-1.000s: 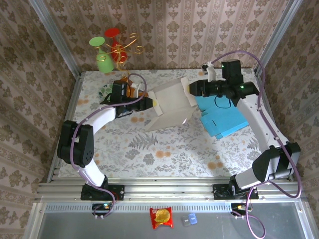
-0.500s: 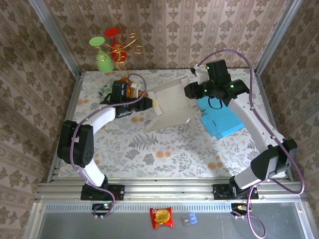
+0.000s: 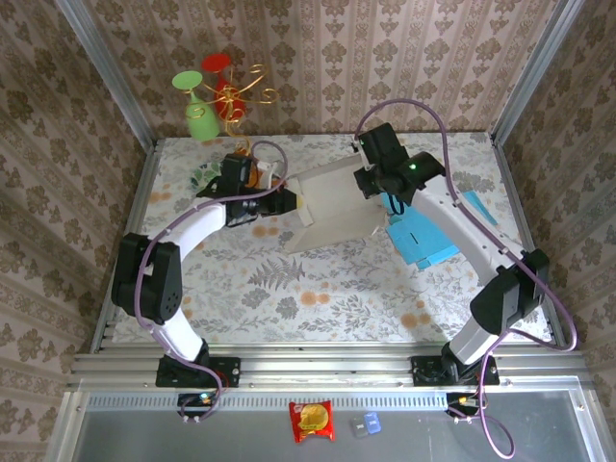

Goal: Fold the paper box

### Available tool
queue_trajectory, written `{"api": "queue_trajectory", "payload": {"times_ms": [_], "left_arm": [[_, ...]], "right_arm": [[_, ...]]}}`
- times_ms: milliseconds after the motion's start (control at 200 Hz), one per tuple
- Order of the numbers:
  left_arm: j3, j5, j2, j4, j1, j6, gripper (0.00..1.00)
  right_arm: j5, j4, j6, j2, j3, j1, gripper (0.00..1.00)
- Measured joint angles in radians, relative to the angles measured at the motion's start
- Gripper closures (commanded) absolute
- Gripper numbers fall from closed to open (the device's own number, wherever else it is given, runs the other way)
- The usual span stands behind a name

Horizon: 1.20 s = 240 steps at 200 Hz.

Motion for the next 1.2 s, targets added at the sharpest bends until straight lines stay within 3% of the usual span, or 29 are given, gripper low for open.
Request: {"api": "queue_trajectory", "payload": {"times_ms": [330, 760, 1085, 1200], "left_arm": [[0.074, -0.091, 0.000, -0.113, -0.051, 0.035, 1.00], [0.134, -0.140, 0.000, -0.167, -0.073, 0.069, 1.00], [0.136, -0.170, 0.000, -0.173, -0.104, 0.076, 1.00], [0.137, -0.177, 0.000, -0.176, -0.103, 0.076, 1.00]], "right_arm": [[0.214, -0.087, 0.077, 0.090, 0.065, 0.029, 1.00], [0.491, -0.323, 0.255, 0.269, 0.288, 0.079, 1.00], [0.585, -0.424, 0.282, 0.321, 0.367, 0.099, 1.00], [0.568, -0.414, 0.276, 0.320, 0.363, 0.098, 0.92]]}}
